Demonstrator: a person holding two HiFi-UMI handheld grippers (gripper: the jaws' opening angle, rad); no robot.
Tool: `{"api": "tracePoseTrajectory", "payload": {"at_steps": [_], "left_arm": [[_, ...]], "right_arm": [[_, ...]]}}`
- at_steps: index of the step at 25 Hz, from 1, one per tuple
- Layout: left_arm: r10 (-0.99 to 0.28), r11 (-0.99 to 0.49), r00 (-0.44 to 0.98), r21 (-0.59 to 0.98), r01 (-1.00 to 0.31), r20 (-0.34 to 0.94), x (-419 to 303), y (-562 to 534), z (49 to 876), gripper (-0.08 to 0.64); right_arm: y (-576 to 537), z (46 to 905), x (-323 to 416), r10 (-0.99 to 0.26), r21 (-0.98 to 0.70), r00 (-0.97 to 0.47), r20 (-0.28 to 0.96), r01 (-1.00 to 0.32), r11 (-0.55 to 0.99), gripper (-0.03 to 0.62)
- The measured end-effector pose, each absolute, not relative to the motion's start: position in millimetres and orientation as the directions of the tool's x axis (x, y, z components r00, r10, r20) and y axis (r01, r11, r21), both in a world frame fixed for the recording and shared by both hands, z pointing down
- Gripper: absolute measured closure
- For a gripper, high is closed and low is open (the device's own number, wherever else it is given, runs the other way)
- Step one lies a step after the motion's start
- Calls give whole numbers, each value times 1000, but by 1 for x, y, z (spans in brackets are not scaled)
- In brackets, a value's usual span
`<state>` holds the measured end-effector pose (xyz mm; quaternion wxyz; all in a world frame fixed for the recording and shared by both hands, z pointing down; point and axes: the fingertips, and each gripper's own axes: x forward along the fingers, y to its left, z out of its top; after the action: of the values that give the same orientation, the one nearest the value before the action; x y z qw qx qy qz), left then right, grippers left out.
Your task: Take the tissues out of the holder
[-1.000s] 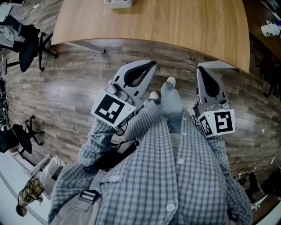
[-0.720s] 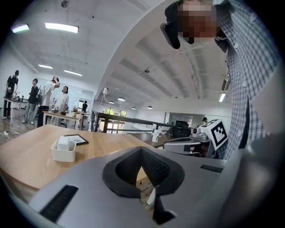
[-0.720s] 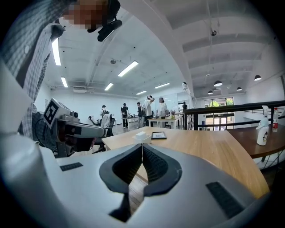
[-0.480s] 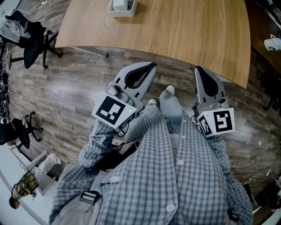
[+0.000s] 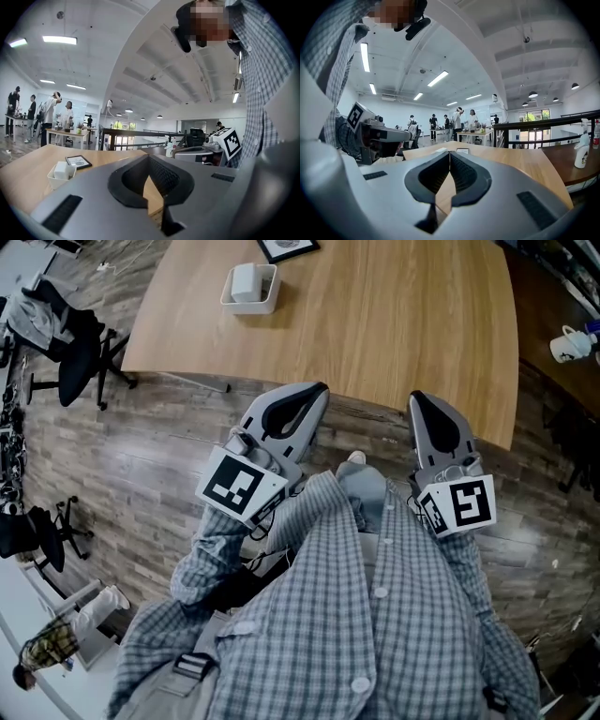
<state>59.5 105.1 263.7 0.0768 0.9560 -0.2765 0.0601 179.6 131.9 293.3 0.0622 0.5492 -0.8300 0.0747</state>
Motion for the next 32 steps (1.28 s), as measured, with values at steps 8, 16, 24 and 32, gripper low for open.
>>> {"api": "tracePoseTrajectory", "payload": {"at_steps": [8,16,24,32], "left_arm": [[-583,-797,802,104,-595,127,66,94,267,555],[-611,-776,781,97,-624,133,76,85,271,555],[-610,-765,781,158,-625,138,78,85,270,555],[-600,-776,786,129,-617,149,72,71,272,555]], "right_arm": [[114,301,196,-884,-35,-433,174,-900,434,580],[108,301,207,-874,-18,-458,165,-887,461,580],[114,313,207,-859,5,-477,189,-874,486,580],[106,320,208,-863,-38,-467,195,-882,469,580]]}}
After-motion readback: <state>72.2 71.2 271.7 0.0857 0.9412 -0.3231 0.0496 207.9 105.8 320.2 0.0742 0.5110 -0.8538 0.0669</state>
